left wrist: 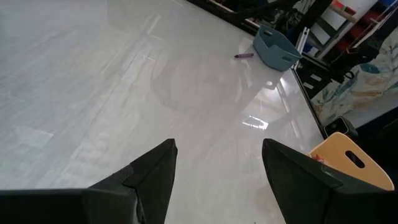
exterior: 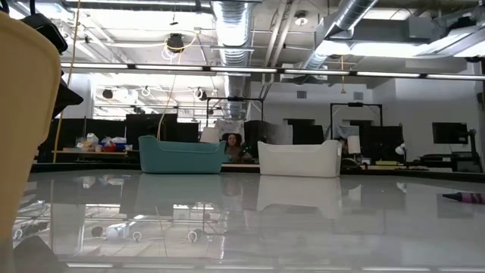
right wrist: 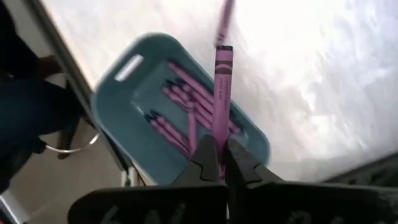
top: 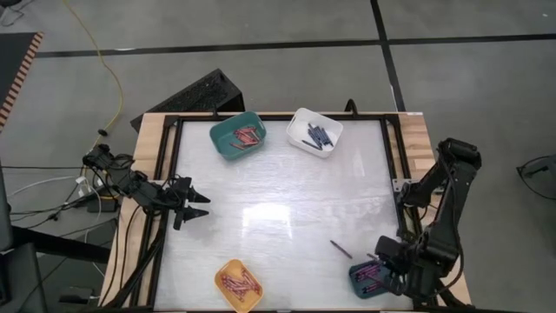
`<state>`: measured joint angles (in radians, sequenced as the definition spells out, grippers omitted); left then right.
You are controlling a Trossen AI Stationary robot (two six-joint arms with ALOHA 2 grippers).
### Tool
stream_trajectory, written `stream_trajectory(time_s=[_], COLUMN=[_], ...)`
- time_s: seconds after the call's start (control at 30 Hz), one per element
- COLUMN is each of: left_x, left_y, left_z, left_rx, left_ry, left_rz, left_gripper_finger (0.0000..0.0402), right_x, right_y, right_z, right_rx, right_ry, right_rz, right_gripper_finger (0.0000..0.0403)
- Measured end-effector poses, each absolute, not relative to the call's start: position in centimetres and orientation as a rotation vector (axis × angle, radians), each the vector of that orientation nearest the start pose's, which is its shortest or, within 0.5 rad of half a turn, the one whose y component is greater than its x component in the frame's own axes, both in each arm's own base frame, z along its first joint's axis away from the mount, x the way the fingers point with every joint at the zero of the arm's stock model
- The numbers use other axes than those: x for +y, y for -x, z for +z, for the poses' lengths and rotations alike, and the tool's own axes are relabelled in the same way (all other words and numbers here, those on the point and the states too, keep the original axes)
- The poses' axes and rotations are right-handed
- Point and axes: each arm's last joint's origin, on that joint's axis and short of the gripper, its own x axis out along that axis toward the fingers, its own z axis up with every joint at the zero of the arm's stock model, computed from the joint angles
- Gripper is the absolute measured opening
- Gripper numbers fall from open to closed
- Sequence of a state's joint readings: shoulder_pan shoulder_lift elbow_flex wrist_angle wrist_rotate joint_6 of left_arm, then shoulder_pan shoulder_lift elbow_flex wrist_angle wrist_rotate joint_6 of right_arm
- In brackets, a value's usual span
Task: Sort crayons
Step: Put the purple crayon into the blue bin
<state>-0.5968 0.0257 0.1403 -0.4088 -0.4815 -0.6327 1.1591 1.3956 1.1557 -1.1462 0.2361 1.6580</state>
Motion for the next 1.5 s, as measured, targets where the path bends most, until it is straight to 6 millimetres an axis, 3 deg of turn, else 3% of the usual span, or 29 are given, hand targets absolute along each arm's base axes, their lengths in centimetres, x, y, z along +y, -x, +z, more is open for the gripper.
stream_trajectory(time_s=[0.2,0.57,1.1,1.5], left_x=[-3.5,-3.5,-3.5,-3.5], left_y=[-7.5,-7.5,-7.5,-7.5], left_z=[17.1,17.1,17.1,17.1], left_rx=[0.278,0.278,0.279,0.278], left_ry=[0.478,0.478,0.477,0.478], left_rz=[-0.031,-0.031,-0.032,-0.032], left_gripper_finger=[0.0228,0.0228,0.0228,0.0228], right_x=[22.8,25.2,27.7,27.5], right_y=[-11.0,-11.6,-12.7,-13.1], right_z=[26.5,23.1,19.0,18.7], right_rx=[1.232,1.391,1.445,1.449], right_ry=[-0.476,-0.338,-0.142,-0.131], right_rz=[-0.235,-0.193,-0.080,-0.097], right_gripper_finger=[0.0003,0.0006,0.0008,0.0075])
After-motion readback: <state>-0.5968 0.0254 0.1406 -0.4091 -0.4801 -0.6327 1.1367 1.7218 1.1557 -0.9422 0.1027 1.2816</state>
